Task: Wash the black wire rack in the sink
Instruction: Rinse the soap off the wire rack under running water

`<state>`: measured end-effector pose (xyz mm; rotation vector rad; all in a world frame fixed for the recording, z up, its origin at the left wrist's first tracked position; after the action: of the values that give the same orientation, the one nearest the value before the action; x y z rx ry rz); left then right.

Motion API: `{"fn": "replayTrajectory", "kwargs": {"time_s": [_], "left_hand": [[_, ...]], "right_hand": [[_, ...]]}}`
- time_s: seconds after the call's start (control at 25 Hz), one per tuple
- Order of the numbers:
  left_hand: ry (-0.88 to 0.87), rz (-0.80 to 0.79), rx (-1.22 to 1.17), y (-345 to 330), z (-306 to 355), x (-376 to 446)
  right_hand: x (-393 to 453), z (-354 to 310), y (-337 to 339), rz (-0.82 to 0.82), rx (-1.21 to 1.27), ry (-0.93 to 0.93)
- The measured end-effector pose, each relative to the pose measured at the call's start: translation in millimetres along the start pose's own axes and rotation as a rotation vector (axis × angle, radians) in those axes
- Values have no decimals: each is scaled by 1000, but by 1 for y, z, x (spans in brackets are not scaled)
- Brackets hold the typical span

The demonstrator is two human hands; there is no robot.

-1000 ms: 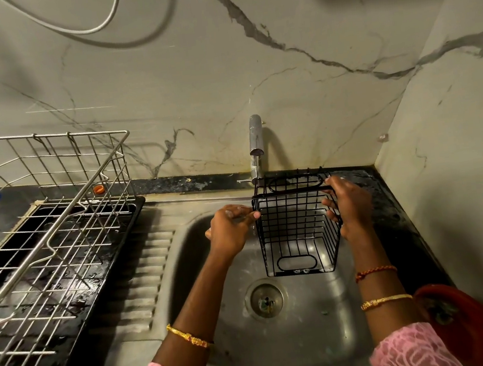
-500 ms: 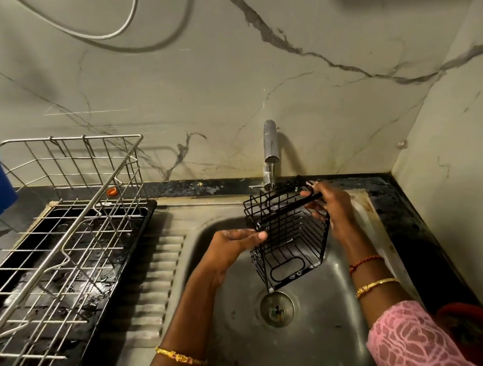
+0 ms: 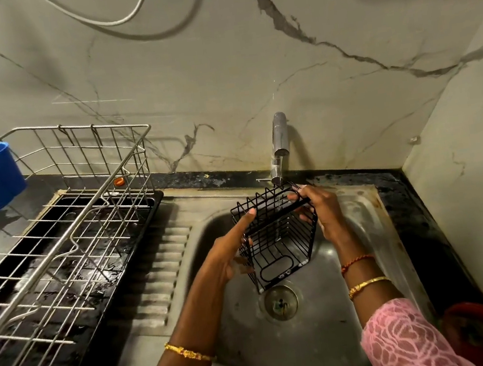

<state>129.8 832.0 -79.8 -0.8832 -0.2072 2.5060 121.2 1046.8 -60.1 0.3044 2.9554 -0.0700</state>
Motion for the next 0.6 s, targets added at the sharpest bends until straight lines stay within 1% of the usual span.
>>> {"fn": "replayTrajectory", "kwargs": {"time_s": [0.12,0.2,0.44,0.6], "left_hand": [[1,-62,-67,-5,2,0],[14,-72,-79,-9,0,0],[40,3,-117,-6,-2,-3],[33,88,-125,1,-5,-3]], "right_hand": [[-7,-2,3,10,12,6],[-10,-5,6,8,-3,4],[-18,-7,6,-7,-1,-28],[-23,-7,4,-6,-25,-40]]}}
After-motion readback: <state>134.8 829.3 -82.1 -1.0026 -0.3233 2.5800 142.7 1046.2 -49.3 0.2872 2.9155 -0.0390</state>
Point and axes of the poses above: each hand's wrist, its own x-axis towards the middle knuckle, its own y-axis out of the back of the hand, z = x × y, the point moved 7 cm from there along x, towards the middle knuckle, and after that the axes turned 15 degrees about -z, right-handed, at the moved point
